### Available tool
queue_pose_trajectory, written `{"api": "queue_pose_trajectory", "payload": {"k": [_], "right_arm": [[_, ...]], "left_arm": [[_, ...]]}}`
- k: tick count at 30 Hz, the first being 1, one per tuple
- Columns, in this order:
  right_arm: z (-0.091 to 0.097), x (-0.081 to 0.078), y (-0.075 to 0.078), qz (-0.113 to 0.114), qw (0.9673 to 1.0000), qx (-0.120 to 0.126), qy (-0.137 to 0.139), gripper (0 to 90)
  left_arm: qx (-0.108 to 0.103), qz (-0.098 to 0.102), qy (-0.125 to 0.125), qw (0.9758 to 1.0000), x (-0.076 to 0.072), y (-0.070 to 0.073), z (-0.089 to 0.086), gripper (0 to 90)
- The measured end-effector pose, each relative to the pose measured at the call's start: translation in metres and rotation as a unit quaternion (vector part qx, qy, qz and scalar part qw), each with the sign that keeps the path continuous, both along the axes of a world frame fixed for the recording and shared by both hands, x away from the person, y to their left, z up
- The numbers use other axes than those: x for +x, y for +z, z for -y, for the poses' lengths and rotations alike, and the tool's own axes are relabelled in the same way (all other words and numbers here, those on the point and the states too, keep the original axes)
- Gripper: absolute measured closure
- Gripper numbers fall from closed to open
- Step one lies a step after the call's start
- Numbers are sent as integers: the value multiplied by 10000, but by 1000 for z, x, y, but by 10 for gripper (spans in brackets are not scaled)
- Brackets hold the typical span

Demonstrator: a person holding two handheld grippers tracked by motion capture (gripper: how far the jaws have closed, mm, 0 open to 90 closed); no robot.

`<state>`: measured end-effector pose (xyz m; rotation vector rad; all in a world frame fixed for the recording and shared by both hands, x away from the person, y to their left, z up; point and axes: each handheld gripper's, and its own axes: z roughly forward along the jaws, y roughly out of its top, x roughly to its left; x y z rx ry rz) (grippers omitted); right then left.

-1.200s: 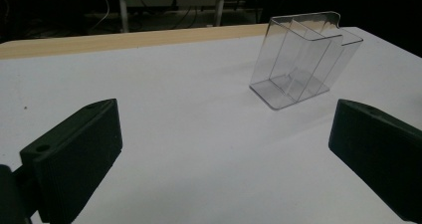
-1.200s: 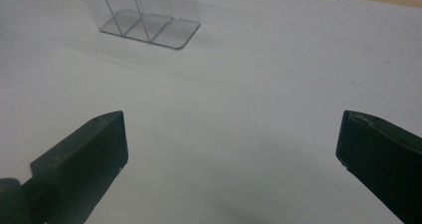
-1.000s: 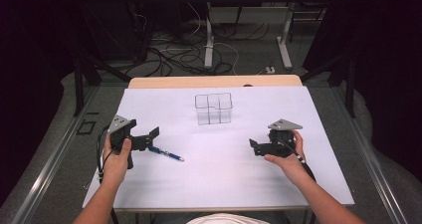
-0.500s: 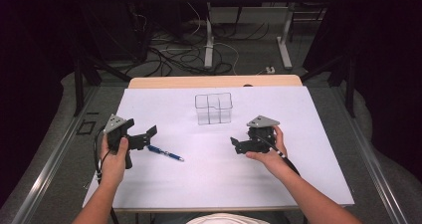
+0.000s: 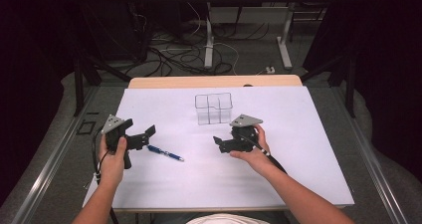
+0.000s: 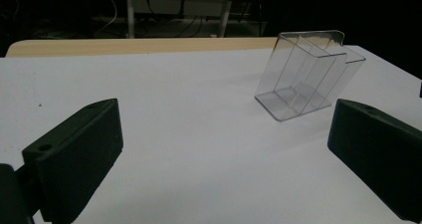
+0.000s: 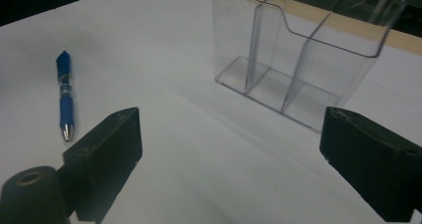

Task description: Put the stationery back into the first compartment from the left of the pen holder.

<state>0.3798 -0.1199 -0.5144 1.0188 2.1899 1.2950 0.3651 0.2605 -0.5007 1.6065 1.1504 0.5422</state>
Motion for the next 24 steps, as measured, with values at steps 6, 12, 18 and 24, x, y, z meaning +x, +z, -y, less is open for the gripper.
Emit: {"api": "queue_pose_trajectory", "payload": {"k": [6, 12, 18, 24], "right_arm": [[-21, 1, 1, -16, 9997, 67, 241, 152], [-42, 3, 0, 17, 9988, 51, 478, 176], [-61, 6, 0, 10, 9974, -85, 709, 211], [-77, 7, 1, -48, 9957, -189, 904, 265]], "left_arm": [[-41, 4, 74, 10000, 0, 0, -4, 10], [-56, 9, 114, 9999, -1, 0, -5, 10], [-64, 32, 150, 9999, 0, 1, -7, 11], [-116, 44, 222, 9997, 0, 1, -10, 11]]}}
